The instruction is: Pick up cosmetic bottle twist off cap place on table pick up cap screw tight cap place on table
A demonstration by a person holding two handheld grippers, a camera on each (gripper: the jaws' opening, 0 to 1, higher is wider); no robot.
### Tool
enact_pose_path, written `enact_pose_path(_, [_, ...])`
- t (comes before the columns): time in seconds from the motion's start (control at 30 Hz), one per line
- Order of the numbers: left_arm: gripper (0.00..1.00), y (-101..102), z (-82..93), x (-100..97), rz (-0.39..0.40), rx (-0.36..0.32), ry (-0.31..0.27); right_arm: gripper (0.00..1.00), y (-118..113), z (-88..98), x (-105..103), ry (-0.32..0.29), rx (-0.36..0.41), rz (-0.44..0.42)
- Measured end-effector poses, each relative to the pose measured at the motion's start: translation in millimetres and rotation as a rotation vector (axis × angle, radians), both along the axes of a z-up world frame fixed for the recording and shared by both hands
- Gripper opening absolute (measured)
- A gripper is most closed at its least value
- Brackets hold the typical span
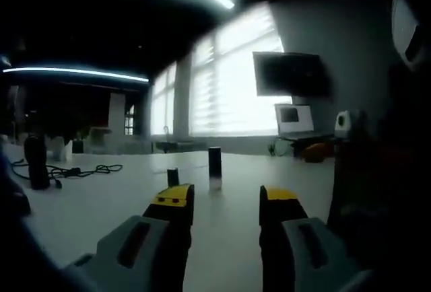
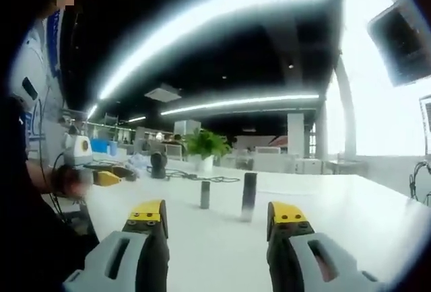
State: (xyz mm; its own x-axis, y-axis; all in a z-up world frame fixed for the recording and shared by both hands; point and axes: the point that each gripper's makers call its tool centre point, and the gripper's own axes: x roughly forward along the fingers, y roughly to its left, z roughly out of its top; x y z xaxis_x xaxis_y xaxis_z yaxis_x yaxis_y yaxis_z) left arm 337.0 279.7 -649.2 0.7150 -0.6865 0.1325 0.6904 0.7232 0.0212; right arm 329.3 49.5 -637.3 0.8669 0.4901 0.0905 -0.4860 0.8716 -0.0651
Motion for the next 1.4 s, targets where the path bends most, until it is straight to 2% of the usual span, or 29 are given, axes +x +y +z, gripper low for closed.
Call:
enact_pose_path(0.07, [0.24,0.2,-0.8,-0.2,-0.002,-0.020,0.016,0.45,-1.0,-0.4,-0.5,0.013,0.016,-0.001])
enact_pose_path(0.2, [0.23,1.7,-1.2,1.1,0.006,-0.016,0.016,0.49,-5.0,0.4,0.9,0.002,0.015,-0.006])
enact_pose_path(0.3, [0.23,4.8,4.8,3.0,0.010,-0.049,0.012,0.49,-6.3,-0.8,2.1,0.001,0.010,-0.006])
enact_pose_path(0.33, [0.25,4.2,8.1,2.3,0.007,-0.073,0.009,0.49,-6.6,-1.1,2.6,0.001,0.011,-0.006])
enact_pose_path(0.4, [0.33,3.6,13.6,1.6,0.012,-0.068,-0.025,0.50,-8.2,-2.4,4.1,0.003,0.011,-0.010])
enact_pose_path(0.43, [0.32,4.3,15.8,2.2,0.023,-0.054,-0.047,0.50,-8.5,-2.6,4.4,0.003,0.013,-0.010])
enact_pose_path(0.47, [0.28,-0.5,9.7,-1.1,0.001,-0.059,0.008,0.50,-8.9,-2.7,4.7,0.003,0.016,-0.011])
enact_pose_path(0.5, [0.27,-2.7,4.7,-0.4,-0.006,-0.033,0.024,0.51,-9.0,-3.0,4.9,0.003,0.020,-0.011])
enact_pose_path(0.53, [0.27,-0.7,3.1,2.5,0.023,-0.008,0.006,0.52,-8.8,-4.1,5.0,0.006,0.021,-0.009])
enact_pose_path(0.6, [0.28,-2.0,0.0,2.8,0.025,0.002,0.013,0.52,-8.0,-5.7,4.9,0.009,0.016,-0.006])
enact_pose_path(0.63, [0.28,-2.5,-5.4,1.5,0.020,0.044,0.010,0.52,-6.1,-6.1,4.0,0.008,0.016,0.001])
enact_pose_path(0.67, [0.25,0.9,-11.6,3.4,0.045,0.089,0.031,0.52,-5.6,-6.2,3.9,0.008,0.017,0.002])
enact_pose_path(0.7, [0.20,-0.2,-12.2,3.3,0.046,0.101,0.033,0.51,-6.1,-7.1,4.4,0.015,0.018,-0.003])
enact_pose_path(0.73, [0.16,-0.1,-10.0,2.8,0.046,0.077,0.036,0.49,-7.4,-8.4,5.0,0.030,0.026,-0.008])
enact_pose_path(0.8, [0.14,2.0,-1.3,1.1,0.046,-0.017,0.038,0.50,-7.6,-10.1,5.4,0.045,0.025,-0.008])
enact_pose_path(0.83, [0.13,2.8,-1.8,1.8,0.046,-0.016,0.042,0.52,-10.2,-7.0,6.7,0.013,0.006,-0.024])
enact_pose_path(0.93, [0.13,4.3,-2.8,1.5,0.052,0.004,0.026,0.53,-9.9,-7.3,4.5,0.018,0.020,-0.015])
enact_pose_path(1.07, [0.14,9.3,-4.7,0.9,0.062,0.001,0.035,0.52,-9.1,-8.1,5.2,0.026,0.032,-0.021])
enact_pose_path(1.2, [0.17,10.5,-5.4,1.8,0.073,0.003,0.039,0.44,-2.7,-12.1,4.0,0.025,-0.001,-0.011])
enact_pose_path(1.4, [0.16,8.6,-11.0,6.0,0.085,0.011,0.060,0.44,2.0,-11.2,4.0,0.012,-0.026,-0.008])
